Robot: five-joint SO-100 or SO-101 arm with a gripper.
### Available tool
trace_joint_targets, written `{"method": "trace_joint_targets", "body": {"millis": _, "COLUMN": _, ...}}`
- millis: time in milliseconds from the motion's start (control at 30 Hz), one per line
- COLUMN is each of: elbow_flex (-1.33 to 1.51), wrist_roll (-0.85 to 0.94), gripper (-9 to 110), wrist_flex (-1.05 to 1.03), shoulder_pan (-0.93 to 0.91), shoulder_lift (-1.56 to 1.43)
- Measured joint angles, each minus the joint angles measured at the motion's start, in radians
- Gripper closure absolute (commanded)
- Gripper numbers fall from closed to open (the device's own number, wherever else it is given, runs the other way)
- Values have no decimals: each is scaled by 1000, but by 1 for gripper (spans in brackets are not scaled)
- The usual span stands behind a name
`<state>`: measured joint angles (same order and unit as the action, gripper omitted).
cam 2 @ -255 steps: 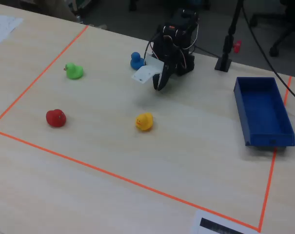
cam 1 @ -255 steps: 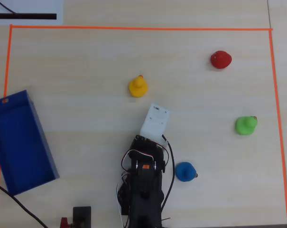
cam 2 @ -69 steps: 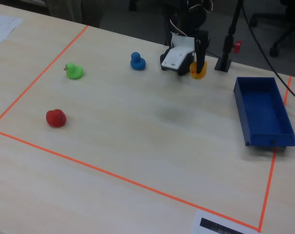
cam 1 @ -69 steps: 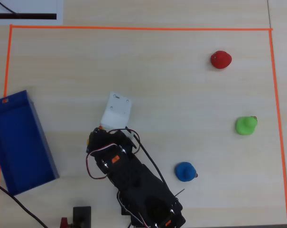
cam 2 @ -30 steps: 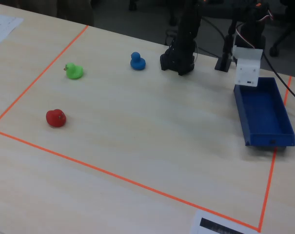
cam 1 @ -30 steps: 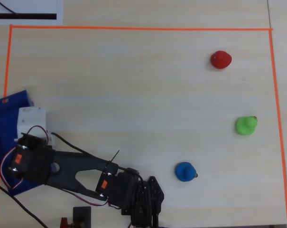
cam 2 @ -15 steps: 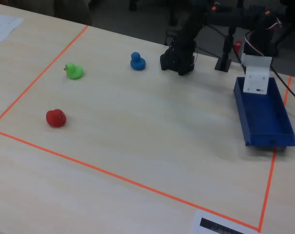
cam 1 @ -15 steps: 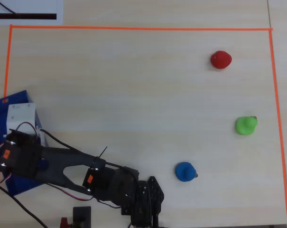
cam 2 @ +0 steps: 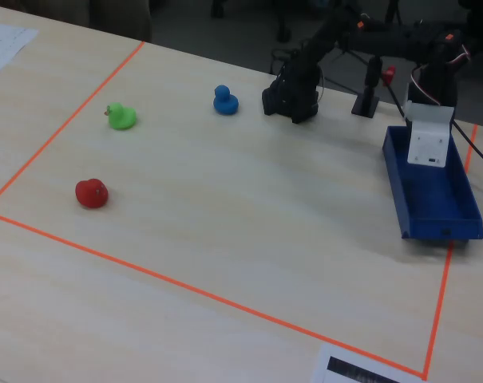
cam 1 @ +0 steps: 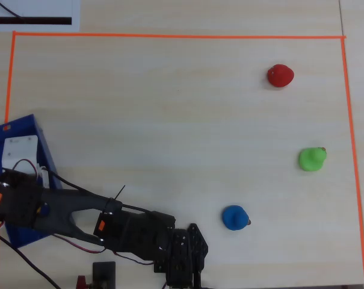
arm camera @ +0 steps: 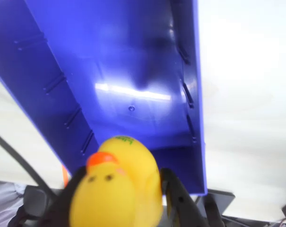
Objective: Grasp yellow duck and put it into box.
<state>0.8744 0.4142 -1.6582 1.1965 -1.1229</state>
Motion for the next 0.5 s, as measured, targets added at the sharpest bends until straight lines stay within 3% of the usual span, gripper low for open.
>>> {"method": "trace_joint_targets", "body": {"millis": 233, "elbow_flex": -14, "wrist_roll": 0, "gripper": 61, "wrist_flex": 0, "shoulder_pan": -2, "shoulder_lift": 12}}
{"method": "trace_joint_targets", "body": {"millis": 500, "elbow_flex": -144, "wrist_roll": 69, "gripper": 84, "wrist_flex": -81, "shoulder_pan": -132, "shoulder_lift": -67}}
